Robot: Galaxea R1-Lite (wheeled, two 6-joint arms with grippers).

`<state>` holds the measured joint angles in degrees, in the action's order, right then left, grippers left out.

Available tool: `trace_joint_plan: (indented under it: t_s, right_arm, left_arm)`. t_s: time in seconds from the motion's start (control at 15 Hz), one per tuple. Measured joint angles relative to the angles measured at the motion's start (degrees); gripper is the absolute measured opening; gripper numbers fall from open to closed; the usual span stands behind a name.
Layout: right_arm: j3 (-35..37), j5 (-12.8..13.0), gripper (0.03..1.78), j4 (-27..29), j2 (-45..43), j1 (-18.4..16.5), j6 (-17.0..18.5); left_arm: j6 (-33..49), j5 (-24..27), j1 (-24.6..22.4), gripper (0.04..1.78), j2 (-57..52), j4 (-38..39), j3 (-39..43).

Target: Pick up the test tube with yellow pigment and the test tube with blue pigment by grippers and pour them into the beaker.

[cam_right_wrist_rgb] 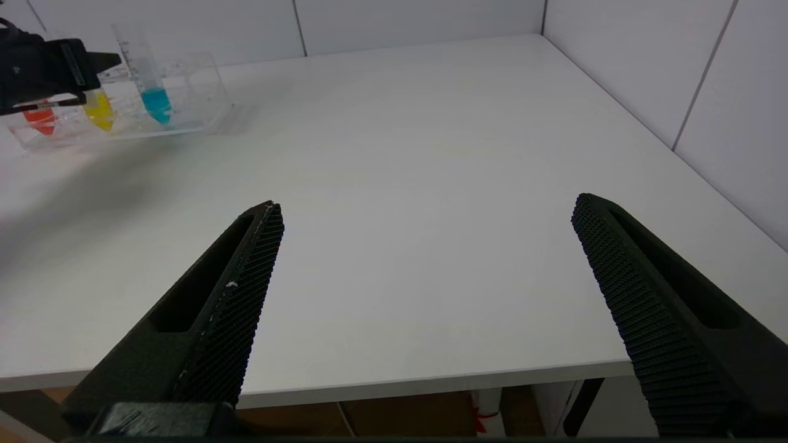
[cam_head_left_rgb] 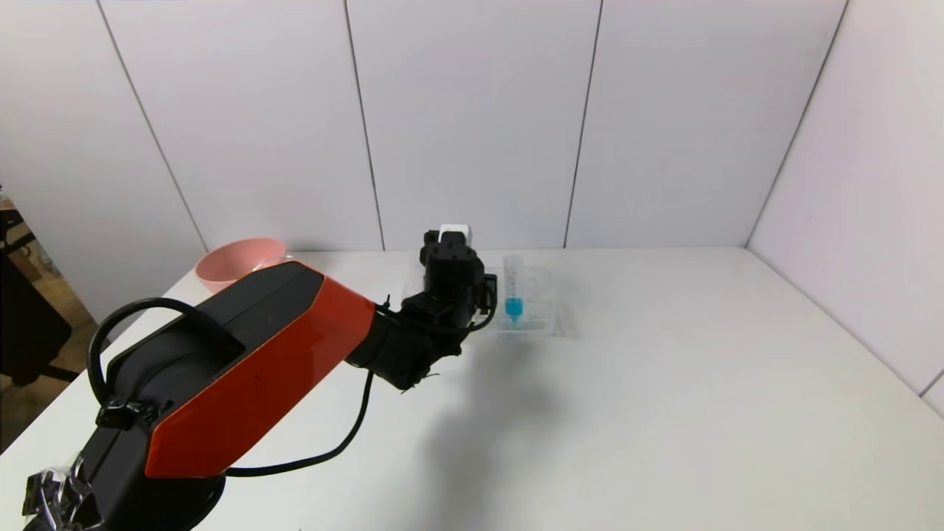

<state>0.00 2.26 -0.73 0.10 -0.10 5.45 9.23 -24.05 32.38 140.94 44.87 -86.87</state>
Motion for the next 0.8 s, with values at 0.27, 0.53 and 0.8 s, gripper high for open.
trace_joint_plan:
  t_s: [0.27,0.53,0.8]
  right_arm:
    - [0.00,0.00,1.71,-0.01,0.00,0.00,-0.02]
    - [0.00,0.00,1.71,-0.04,0.00,0.00,0.00]
    - [0.00,0.00,1.71,-0.01,0.00,0.00,-0.02]
  left_arm:
    - [-0.05,-0.01,0.06,0.56,-0.28,-0.12,0.16]
    - [-0.26,0.02,0.33,0.56,-1.50,-0.80,0.49]
    - [-0.57,0.10,0.56,0.56,-4.17,-2.43,1.38]
